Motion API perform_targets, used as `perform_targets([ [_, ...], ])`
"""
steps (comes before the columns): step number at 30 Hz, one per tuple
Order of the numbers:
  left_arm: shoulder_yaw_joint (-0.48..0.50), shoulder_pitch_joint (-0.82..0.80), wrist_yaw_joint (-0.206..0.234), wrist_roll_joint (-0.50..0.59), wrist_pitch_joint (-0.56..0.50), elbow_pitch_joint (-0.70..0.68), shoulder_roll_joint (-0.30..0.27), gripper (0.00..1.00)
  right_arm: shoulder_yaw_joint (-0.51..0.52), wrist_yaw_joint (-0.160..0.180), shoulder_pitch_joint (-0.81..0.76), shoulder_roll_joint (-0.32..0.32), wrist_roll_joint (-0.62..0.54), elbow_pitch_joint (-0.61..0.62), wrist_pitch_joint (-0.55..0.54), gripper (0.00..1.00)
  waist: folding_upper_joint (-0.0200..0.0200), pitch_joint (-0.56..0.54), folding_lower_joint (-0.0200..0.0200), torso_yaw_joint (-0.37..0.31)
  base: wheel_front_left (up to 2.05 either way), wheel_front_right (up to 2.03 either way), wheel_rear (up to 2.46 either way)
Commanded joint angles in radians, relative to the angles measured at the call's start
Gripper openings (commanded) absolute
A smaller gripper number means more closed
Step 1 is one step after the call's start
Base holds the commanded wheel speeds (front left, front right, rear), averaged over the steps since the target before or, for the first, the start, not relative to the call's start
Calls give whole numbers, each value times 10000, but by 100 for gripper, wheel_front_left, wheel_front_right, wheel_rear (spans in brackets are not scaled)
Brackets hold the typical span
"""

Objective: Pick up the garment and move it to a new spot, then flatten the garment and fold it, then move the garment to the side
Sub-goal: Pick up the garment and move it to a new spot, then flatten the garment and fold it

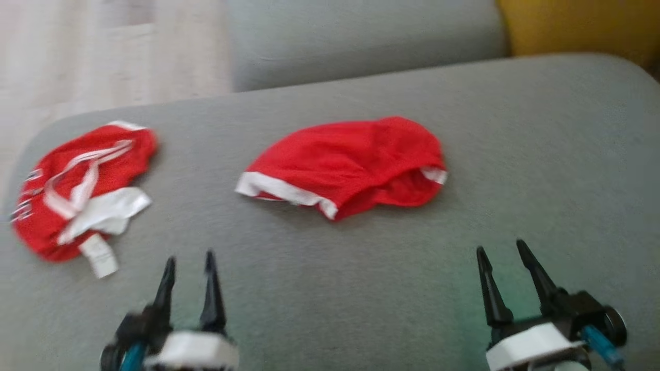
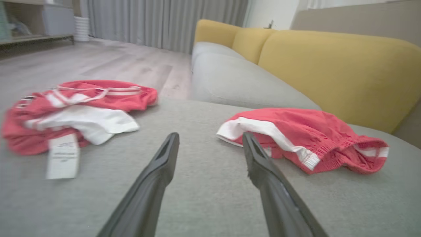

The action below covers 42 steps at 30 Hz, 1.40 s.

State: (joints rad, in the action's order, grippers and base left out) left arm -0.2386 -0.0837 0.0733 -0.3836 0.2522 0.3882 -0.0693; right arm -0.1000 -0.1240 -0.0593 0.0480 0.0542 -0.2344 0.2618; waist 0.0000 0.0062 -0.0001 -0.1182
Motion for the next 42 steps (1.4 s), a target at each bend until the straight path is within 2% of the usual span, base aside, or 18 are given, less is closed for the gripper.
perform_targets([
  [1, 769, 296, -91, 428, 93, -1189, 96, 100, -68, -67, 9, 22, 39, 333, 0, 100, 0, -489, 1, 984, 0, 0, 0],
  [4, 1064, 1377, -160, 988, 94, -2176, 172, 100, 139, -67, -270, 22, 49, 363, 0, 100, 0, -730, 1, 1448, 0, 0, 0],
  [13, 680, 2762, -99, 1651, 94, -3082, 188, 100, 336, -67, -801, 22, 254, 372, 0, 100, 0, -1049, 1, 1865, 0, 0, 0],
  [25, 618, 2781, -22, 2372, 95, -3044, 190, 100, 396, -67, -973, 22, 295, 302, 0, 100, 0, -1132, 1, 1832, 0, 0, 0],
  [42, 580, 2638, 186, 2307, 95, -2832, 190, 100, 449, -67, -1077, 22, 316, 309, 0, 100, 0, -1105, 1, 1645, 0, 0, 0],
])
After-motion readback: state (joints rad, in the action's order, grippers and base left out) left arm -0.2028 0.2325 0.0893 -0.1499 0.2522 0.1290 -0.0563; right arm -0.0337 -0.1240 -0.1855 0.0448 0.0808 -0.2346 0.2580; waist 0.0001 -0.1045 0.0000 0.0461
